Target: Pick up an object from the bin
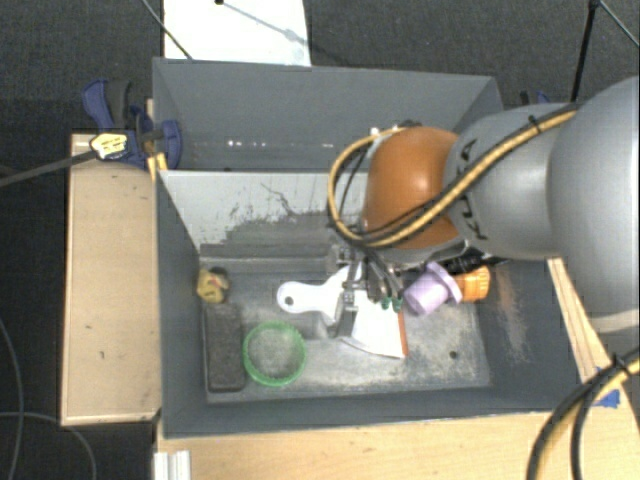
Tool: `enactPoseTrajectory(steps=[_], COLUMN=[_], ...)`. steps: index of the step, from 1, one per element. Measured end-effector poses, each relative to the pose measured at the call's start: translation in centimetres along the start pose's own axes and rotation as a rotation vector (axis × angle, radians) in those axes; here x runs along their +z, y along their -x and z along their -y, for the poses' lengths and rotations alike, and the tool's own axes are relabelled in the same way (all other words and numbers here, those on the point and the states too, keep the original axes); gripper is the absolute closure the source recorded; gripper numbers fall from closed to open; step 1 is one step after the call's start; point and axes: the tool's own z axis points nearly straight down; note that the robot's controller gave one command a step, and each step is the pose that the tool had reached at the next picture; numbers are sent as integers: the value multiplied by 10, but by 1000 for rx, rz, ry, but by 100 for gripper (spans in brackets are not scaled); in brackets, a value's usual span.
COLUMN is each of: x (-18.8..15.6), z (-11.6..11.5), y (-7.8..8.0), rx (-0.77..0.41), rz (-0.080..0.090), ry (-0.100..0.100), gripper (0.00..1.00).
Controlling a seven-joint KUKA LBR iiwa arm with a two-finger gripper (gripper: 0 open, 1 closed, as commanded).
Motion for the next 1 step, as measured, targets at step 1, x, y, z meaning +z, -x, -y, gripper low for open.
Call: enactPoseTrajectory(steps=[1], x=[20], z=[0], y=[-2], rx=[69], rz=[14], ry=[4], gripper=[0])
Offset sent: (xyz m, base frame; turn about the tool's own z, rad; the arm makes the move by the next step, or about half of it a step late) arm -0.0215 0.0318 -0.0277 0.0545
